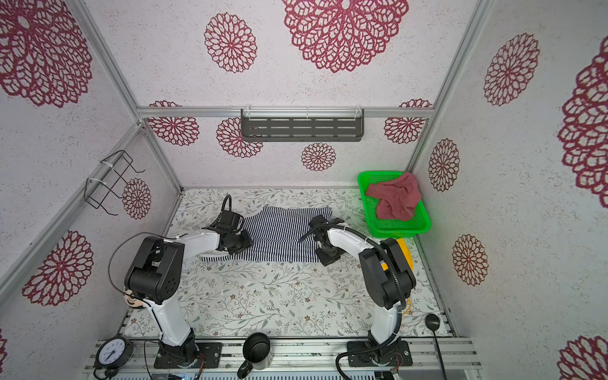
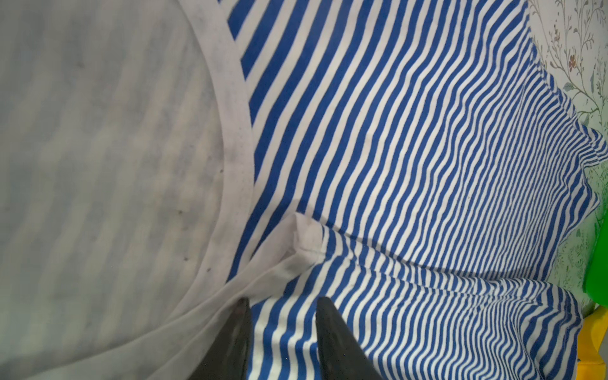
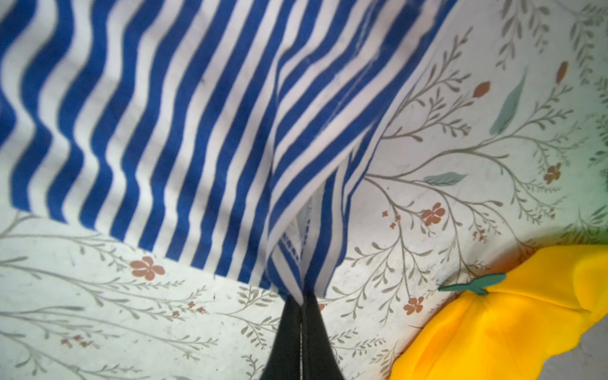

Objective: Fold and stack tank tops
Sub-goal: Smooth out the tank top at the center of the table.

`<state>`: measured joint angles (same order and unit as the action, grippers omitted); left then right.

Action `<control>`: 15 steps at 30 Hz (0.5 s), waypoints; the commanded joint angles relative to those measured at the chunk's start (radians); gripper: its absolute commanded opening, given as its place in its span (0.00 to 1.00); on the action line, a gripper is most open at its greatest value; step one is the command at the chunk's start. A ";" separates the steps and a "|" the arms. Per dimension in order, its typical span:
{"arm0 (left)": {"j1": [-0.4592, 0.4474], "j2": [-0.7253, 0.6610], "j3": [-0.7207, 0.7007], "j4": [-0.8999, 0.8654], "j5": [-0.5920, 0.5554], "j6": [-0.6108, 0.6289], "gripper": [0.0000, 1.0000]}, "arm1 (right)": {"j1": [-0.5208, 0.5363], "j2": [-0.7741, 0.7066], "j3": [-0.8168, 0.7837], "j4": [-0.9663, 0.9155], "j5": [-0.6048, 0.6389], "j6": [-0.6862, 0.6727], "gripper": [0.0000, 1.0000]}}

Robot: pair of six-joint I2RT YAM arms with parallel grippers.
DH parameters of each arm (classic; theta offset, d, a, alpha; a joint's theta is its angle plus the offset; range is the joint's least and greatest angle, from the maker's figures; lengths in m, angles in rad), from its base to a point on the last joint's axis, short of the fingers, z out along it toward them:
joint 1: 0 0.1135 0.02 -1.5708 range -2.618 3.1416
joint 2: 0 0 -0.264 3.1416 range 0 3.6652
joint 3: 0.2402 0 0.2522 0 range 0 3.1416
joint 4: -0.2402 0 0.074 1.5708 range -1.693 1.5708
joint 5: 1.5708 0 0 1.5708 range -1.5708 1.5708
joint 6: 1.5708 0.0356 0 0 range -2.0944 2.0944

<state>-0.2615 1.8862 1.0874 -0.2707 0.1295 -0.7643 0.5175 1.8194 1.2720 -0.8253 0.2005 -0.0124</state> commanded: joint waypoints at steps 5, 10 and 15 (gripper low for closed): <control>0.027 0.068 -0.034 -0.054 -0.078 0.001 0.37 | -0.124 -0.074 0.020 -0.072 -0.035 0.076 0.08; 0.021 0.053 -0.040 -0.042 -0.066 -0.009 0.37 | -0.127 -0.116 0.055 -0.012 -0.105 0.152 0.21; 0.015 0.031 -0.037 -0.042 -0.059 -0.014 0.37 | -0.075 -0.114 0.086 0.077 -0.137 0.224 0.31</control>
<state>-0.2615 1.8847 1.0855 -0.2672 0.1291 -0.7734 0.4042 1.7504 1.3212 -0.8013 0.1024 0.1379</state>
